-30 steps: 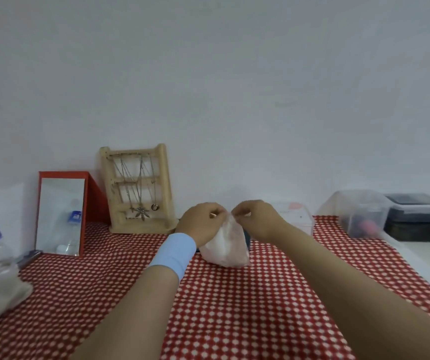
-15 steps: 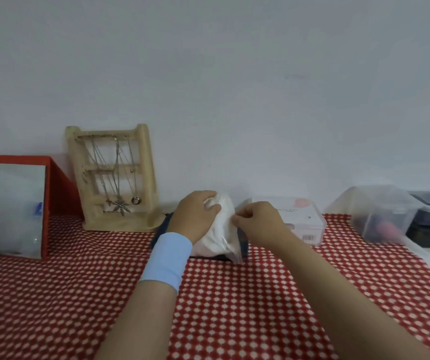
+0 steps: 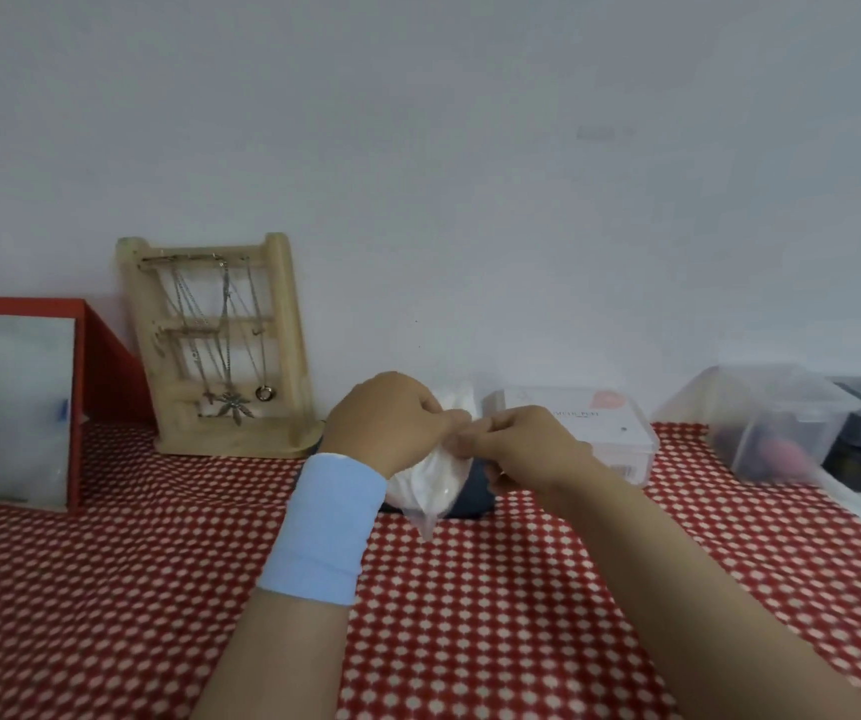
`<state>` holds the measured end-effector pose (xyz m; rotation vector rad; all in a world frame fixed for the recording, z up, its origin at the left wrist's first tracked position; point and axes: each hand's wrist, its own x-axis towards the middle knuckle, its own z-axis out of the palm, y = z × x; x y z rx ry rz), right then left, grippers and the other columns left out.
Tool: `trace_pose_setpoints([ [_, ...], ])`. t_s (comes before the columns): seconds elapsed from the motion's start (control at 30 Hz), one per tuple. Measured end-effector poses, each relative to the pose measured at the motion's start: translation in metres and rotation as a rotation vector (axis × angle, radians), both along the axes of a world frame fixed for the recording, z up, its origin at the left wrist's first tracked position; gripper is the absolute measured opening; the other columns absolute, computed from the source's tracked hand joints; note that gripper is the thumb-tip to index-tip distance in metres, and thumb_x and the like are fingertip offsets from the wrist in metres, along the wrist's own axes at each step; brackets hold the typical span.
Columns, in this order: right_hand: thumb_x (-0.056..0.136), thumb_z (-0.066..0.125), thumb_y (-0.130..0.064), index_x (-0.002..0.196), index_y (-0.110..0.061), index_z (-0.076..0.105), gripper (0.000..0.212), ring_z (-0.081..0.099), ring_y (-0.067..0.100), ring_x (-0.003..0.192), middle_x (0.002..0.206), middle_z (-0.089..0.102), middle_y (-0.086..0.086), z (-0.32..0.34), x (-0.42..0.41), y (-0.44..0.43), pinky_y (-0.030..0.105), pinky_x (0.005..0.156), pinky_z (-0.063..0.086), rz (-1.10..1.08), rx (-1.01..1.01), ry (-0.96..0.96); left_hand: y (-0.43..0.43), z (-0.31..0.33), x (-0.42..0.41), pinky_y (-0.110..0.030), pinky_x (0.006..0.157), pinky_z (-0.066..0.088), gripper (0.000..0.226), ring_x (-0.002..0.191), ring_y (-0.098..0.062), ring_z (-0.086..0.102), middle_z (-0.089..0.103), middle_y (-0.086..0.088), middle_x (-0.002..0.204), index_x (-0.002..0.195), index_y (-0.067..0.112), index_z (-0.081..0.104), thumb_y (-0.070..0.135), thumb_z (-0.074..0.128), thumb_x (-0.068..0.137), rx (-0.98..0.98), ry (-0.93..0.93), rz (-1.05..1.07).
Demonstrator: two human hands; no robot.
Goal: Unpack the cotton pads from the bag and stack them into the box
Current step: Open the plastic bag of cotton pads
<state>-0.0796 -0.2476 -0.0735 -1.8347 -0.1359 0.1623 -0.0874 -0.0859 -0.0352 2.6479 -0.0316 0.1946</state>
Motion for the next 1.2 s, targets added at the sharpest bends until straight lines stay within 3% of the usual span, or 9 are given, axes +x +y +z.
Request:
trace_pose_setpoints([
  [0.23,0.084,0.08,-0.024,0.082,-0.007,0.079,0.018,0.05,0.017,0.049,0.054,0.061,0.003,-0.004,-0.007,0.014,0.029,0.051,0.045,0.015,-0.007,-0.106,0.013,-0.006,0.004,-0.034,0.073,0.053,0.02,0.077,-0.016,0.066,0.075,0.005,0.085,0.08,0.018,0.079,0.031,0.07,0.09,-0.119,0.071,-0.031],
  [0.3,0.085,0.079,-0.027,0.081,-0.01,0.078,0.017,0.049,0.02,0.053,0.056,0.062,0.0,-0.005,-0.005,0.016,0.028,0.05,0.043,0.02,-0.031,-0.116,0.017,-0.007,0.006,-0.035,0.062,0.046,0.025,0.063,-0.02,0.055,0.065,0.001,0.073,0.071,0.017,0.069,0.03,0.066,0.092,-0.095,0.084,-0.055],
  [0.47,0.092,0.072,-0.02,0.089,-0.004,0.078,0.017,0.051,-0.007,0.04,0.047,0.06,-0.016,-0.009,0.001,0.015,0.005,0.044,0.037,0.021,-0.047,-0.119,0.02,-0.01,0.009,-0.032,0.055,0.032,0.045,0.051,-0.016,0.033,0.035,0.004,0.052,0.055,0.02,0.041,0.028,0.061,0.094,-0.048,0.099,-0.071],
  [0.6,0.094,0.067,-0.019,0.08,0.01,0.067,0.032,0.038,0.009,0.043,0.052,0.046,0.0,-0.01,-0.003,0.023,0.016,0.047,0.034,-0.019,-0.095,-0.152,0.023,-0.012,0.01,-0.033,0.057,0.033,0.038,0.056,-0.019,0.036,0.039,0.0,0.058,0.062,0.017,0.047,0.028,0.059,0.096,-0.058,0.086,-0.086],
  [0.77,0.089,0.058,-0.016,0.057,-0.015,0.039,0.037,0.032,0.014,0.048,0.048,0.032,-0.004,-0.013,-0.001,0.031,0.032,0.053,0.034,-0.11,-0.182,-0.222,0.022,-0.013,0.011,-0.033,0.059,0.035,0.03,0.062,-0.019,0.04,0.045,-0.003,0.067,0.07,0.018,0.054,0.03,0.057,0.097,-0.038,0.062,-0.09],
  [0.93,0.085,0.071,-0.042,0.066,0.004,0.061,0.05,0.046,0.017,0.052,0.058,0.053,0.016,-0.012,-0.001,0.03,0.029,0.052,0.044,-0.108,-0.181,-0.216,0.024,-0.016,0.014,-0.031,0.057,0.034,0.038,0.06,-0.019,0.038,0.041,-0.004,0.065,0.066,0.015,0.048,0.03,0.056,0.1,-0.074,0.043,-0.067],
  [1.0,0.087,0.071,-0.032,0.077,0.005,0.07,0.039,0.051,0.016,0.054,0.075,0.067,0.022,-0.015,0.0,0.032,0.029,0.055,0.048,-0.133,-0.2,-0.232,0.026,-0.017,0.015,-0.032,0.059,0.037,0.039,0.061,-0.019,0.04,0.044,-0.006,0.067,0.067,0.011,0.051,0.031,0.06,0.098,-0.115,0.041,-0.082],
  [1.1,0.087,0.064,-0.021,0.082,0.007,0.069,0.028,0.052,0.019,0.054,0.072,0.063,0.023,-0.018,0.003,0.031,0.031,0.056,0.05,-0.153,-0.182,-0.202,0.028,-0.018,0.014,-0.034,0.084,0.051,0.02,0.091,-0.013,0.059,0.065,0.007,0.097,0.091,0.02,0.073,0.038,0.064,0.094,-0.067,-0.038,-0.084],
  [1.2,0.093,0.063,-0.026,0.085,-0.003,0.071,0.025,0.059,0.016,0.05,0.057,0.062,0.005,-0.015,0.0,0.032,0.03,0.055,0.054,-0.156,-0.108,-0.151,0.033,-0.021,0.01,-0.037,0.112,0.039,0.044,0.136,-0.016,0.042,0.045,0.01,0.147,0.14,0.039,0.053,0.035,0.062,0.097,-0.179,-0.038,-0.117],
])
